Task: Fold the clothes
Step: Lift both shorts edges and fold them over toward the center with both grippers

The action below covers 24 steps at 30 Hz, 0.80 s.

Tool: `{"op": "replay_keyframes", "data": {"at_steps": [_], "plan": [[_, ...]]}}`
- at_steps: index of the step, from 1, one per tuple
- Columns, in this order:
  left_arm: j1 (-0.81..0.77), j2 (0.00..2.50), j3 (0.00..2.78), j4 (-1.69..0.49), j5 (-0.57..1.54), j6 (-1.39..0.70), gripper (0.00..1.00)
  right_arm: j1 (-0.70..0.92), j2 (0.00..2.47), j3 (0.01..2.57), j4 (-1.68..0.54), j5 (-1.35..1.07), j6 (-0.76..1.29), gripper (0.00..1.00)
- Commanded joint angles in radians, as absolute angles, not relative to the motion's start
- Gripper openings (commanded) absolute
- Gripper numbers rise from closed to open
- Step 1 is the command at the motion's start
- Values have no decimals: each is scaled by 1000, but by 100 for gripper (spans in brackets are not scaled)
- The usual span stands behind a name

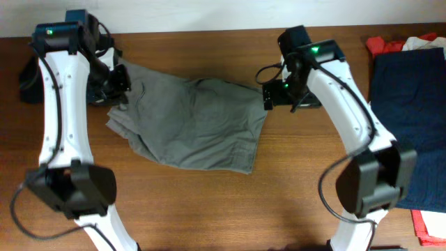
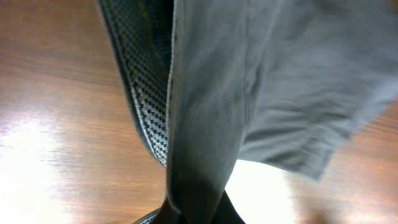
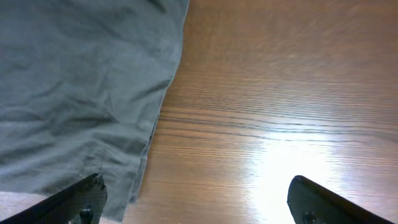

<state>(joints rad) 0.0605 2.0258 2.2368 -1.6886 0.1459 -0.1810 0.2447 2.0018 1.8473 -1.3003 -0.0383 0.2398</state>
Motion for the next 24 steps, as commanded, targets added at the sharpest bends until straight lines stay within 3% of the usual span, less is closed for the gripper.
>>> {"op": "replay_keyframes", "data": {"at_steps": [1,3,5,20,22,23,24], "plan": [[-70,1935,2260,-1688,181,-243,1,242,2088,1842,-1301,-138,340,66],[-169,1941,2259,-1688,180,-294,1,242,2138,1842,-1301,-157,389,40],[-254,1955,2259,-1673,172,-300,1,247,2174,1842,-1290,-197,406,31],[-567,2172,2259,-1534,161,-257,1,265,2253,1842,-1207,-116,432,27],[-570,2187,2259,-1544,161,-257,13,224,2252,1843,-1221,-120,432,29],[-570,2194,2259,-1549,160,-256,25,173,2252,1850,-1254,-131,426,41],[-570,2194,2259,-1549,160,-256,45,150,2252,1856,-1276,-135,423,46]]}}
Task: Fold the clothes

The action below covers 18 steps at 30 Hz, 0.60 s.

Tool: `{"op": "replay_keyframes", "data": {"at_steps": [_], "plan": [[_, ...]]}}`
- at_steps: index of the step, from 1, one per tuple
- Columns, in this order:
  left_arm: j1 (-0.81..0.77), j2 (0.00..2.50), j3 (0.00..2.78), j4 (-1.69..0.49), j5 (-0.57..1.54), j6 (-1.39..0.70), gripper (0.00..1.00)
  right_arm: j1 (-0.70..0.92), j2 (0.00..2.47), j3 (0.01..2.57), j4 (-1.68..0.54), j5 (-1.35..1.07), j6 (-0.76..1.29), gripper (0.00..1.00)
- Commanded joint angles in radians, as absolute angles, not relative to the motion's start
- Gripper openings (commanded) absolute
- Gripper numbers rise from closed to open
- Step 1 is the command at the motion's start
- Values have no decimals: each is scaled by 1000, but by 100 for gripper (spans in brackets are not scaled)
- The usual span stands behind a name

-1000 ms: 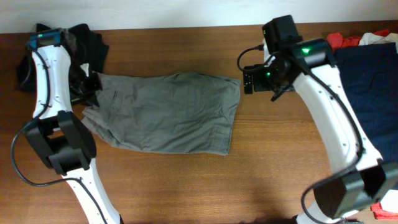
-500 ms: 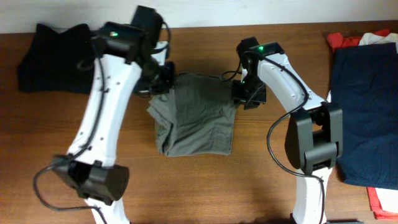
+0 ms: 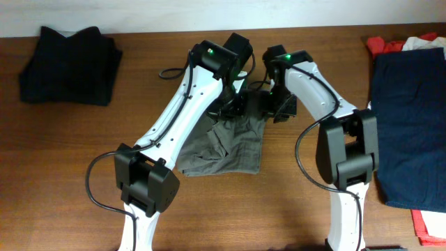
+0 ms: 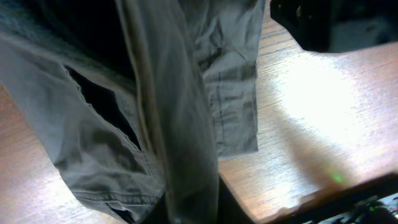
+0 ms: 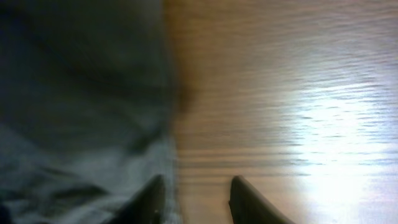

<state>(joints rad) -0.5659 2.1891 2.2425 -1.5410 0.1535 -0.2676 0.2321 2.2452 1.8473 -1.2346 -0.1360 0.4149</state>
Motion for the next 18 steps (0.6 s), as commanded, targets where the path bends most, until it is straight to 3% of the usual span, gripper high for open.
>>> {"op": "replay_keyframes", "data": {"at_steps": [1,3,7,11,13,14,15,16,18], "plan": [[-570,2194,2259,-1545,160,-256,64,108,2252,1872,-1314,-147,413,61],[-568,2194,2259,-1544,161,-246,91,19,2248,1930,-1388,-213,333,63],[-516,2193,2259,-1560,160,-226,89,-73,2193,2167,-1565,-280,297,63],[-368,2210,2251,-1523,113,-221,23,17,2180,2195,-1579,-360,258,58],[-339,2247,2214,-1510,118,-218,17,75,2184,2177,-1553,-340,259,53],[-326,2290,2210,-1512,117,-219,17,109,2184,2161,-1526,-334,262,39],[-310,2324,2211,-1501,124,-219,8,136,2185,2139,-1497,-312,263,17],[-290,2357,2211,-1488,163,-218,1,168,2187,2094,-1451,-282,270,4],[-277,2388,2210,-1464,253,-194,1,195,2190,2021,-1358,-284,270,4]]}}
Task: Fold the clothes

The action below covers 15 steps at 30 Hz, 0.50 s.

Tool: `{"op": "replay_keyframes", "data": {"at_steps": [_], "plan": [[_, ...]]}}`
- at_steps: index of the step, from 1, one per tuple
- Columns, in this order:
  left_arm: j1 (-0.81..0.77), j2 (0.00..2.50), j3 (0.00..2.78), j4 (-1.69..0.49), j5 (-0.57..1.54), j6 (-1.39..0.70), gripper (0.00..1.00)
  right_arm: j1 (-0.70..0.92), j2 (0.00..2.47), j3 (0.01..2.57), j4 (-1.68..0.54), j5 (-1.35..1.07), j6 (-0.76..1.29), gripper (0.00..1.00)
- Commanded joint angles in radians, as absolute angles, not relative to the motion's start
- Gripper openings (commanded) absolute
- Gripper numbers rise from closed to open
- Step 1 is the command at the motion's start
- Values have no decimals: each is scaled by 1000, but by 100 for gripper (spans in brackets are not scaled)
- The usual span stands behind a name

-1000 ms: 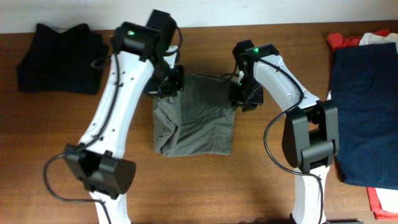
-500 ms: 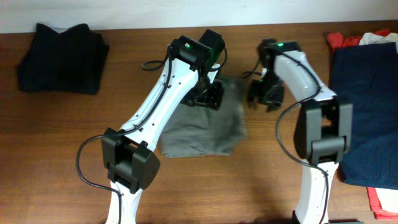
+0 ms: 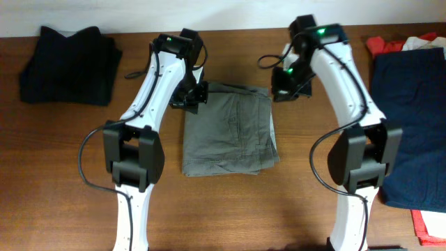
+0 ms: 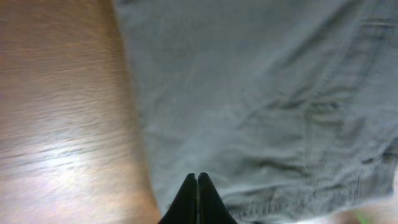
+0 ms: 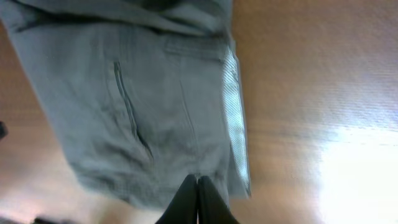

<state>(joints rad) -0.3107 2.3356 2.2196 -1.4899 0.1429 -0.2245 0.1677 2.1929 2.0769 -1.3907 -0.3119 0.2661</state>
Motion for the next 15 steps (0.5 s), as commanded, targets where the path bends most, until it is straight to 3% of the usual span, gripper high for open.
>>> {"op": "replay_keyframes", "data": {"at_steps": [1,5,9,12,15], "plan": [[-277,2407,2210,-1422,294,-166,1,215,2201,1964,-1254,-297,270,4],[-277,2497,2210,-1235,293,-166,1,235,2219,1805,-968,-313,270,4],[-263,2555,2210,-1161,185,-167,1,227,2249,1718,-847,-249,291,4],[-244,2556,2250,-1230,70,-167,1,201,2260,1747,-911,-181,296,4],[-194,2542,2581,-1538,75,-166,0,105,2220,2039,-1213,-179,295,4]]}}
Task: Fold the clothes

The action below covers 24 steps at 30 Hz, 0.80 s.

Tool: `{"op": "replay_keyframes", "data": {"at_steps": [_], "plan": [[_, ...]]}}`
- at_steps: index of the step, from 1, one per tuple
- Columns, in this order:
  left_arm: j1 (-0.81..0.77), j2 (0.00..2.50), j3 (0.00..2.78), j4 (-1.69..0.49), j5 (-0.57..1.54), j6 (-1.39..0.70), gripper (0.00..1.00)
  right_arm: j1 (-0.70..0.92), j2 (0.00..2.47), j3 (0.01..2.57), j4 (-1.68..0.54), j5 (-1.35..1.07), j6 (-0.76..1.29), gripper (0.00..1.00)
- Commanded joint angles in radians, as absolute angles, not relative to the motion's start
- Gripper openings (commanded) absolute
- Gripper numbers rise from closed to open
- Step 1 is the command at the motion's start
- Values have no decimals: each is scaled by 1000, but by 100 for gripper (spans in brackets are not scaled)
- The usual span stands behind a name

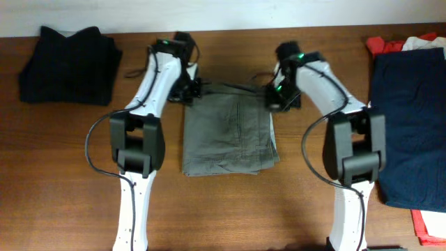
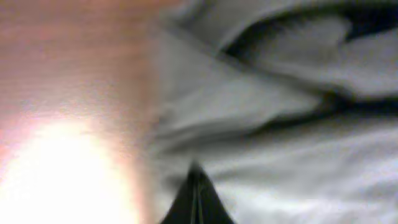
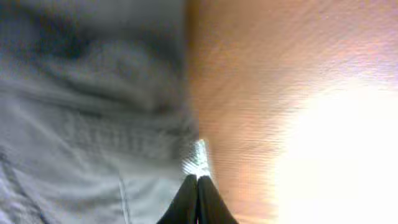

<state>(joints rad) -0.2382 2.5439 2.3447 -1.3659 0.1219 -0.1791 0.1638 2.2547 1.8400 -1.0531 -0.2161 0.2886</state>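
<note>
Grey shorts lie folded in a tall rectangle at the table's middle. My left gripper sits at their far left corner and is shut. In the left wrist view its fingertips pinch bunched grey cloth. My right gripper is at the far right corner, also shut. The right wrist view shows its fingertips closed on the shorts' edge, where the checked waistband lining shows. The far hem runs stretched between the two grippers.
A folded black garment lies at the far left. A large navy cloth covers the right side, with red and white clothes behind it and a red piece at the front right corner.
Both grippers sit lower and closer on the shorts' far corners. The right one has moved slightly left and nearer. The far hem is now bunched and drawn between them.
The shorts lay spread out, my left gripper shut on their left end and the right one open by their right edge. Then the left end hung over the right half. Later they lay folded in half, both grippers shut at the far corners, where they still are.
</note>
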Motion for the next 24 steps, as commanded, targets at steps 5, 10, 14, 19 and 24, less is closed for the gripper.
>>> {"op": "replay_keyframes", "data": {"at_steps": [5,10,14,19,24], "plan": [[-201,2489,2733,-1689,336,-135,1,101,2218,2302,-1651,-179,257,4],[-207,2342,2731,-1688,327,-133,1,191,2158,2278,-1699,-254,214,4],[-224,2160,2528,-1688,299,-133,3,224,1971,2180,-1699,-199,213,4],[-236,2047,1866,-1620,224,-191,0,223,1876,1777,-1615,-196,217,4],[-260,2047,1584,-1377,308,-194,0,223,1876,1416,-1269,-346,217,4]]}}
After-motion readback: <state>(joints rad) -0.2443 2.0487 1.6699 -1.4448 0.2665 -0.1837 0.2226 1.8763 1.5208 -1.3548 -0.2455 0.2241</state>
